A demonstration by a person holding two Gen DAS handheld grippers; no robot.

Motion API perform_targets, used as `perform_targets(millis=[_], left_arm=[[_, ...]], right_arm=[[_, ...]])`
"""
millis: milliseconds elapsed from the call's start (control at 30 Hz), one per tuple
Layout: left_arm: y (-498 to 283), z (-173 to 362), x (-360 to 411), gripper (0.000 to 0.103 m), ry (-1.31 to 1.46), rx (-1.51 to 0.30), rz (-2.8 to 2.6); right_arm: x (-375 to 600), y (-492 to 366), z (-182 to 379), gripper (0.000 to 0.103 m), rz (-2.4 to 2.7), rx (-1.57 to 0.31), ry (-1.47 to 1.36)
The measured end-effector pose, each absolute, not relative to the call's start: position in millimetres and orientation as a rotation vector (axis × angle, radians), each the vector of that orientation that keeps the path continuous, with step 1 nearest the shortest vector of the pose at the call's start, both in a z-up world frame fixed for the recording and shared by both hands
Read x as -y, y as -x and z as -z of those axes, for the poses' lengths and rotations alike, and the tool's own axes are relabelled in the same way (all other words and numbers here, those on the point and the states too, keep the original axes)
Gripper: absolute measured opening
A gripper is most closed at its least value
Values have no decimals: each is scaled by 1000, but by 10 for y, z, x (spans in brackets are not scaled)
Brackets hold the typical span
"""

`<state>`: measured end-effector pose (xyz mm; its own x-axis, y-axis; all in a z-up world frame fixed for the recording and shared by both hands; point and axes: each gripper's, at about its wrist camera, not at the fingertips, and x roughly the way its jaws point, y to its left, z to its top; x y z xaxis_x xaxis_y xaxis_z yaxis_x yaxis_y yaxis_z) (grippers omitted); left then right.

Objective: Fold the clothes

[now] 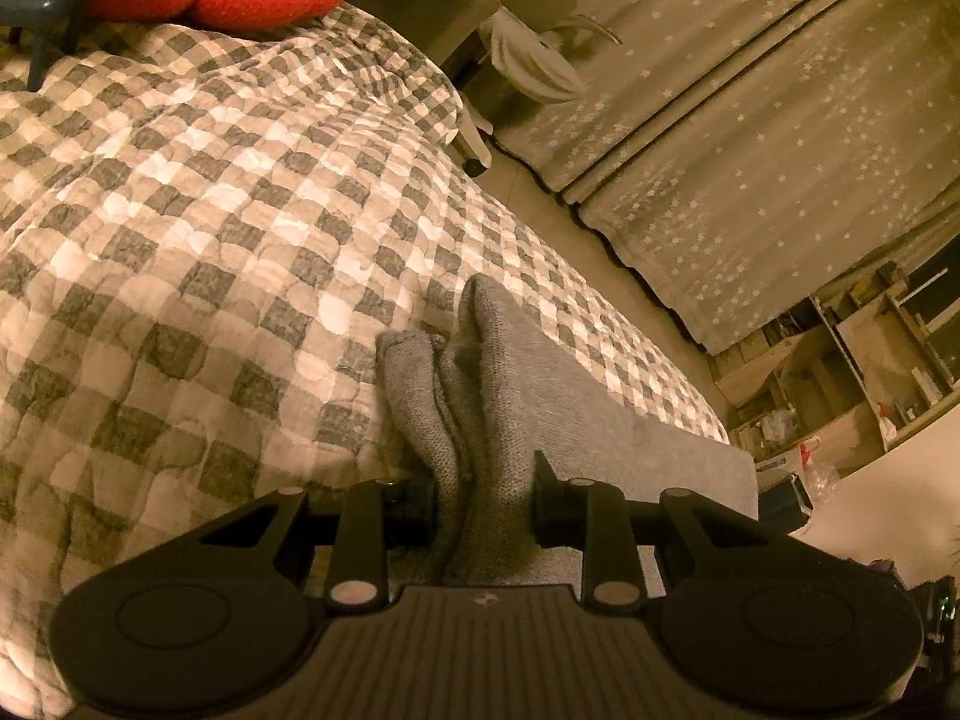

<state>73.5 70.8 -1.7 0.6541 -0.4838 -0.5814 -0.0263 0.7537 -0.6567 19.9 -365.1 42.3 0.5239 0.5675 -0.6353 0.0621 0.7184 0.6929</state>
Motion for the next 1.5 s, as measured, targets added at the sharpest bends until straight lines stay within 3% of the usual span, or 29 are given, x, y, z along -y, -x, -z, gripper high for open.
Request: perform_targets(millis=[500, 600, 633, 1167, 1233, 1500], left_arm=[[-759, 36, -693, 26, 694, -831, 278], [-775, 45, -699, 26, 697, -834, 283], [-778, 43, -699, 26, 696, -834, 284], [-851, 47, -637, 34, 699, -824, 301], [-846, 26, -614, 26, 684, -810, 303], [-785, -92, -577, 21, 643, -758, 286]], right_arm=[[3547, -557, -322, 65, -357, -935, -804], [3466, -602, -325, 46, -313, -912, -771], [3443, -614, -323, 44, -304, -908, -761], [3274, -554, -375, 40, -260, -883, -731], [3257, -532, -388, 36, -252, -876, -726], [3068, -481, -535, 26, -210, -820, -598]])
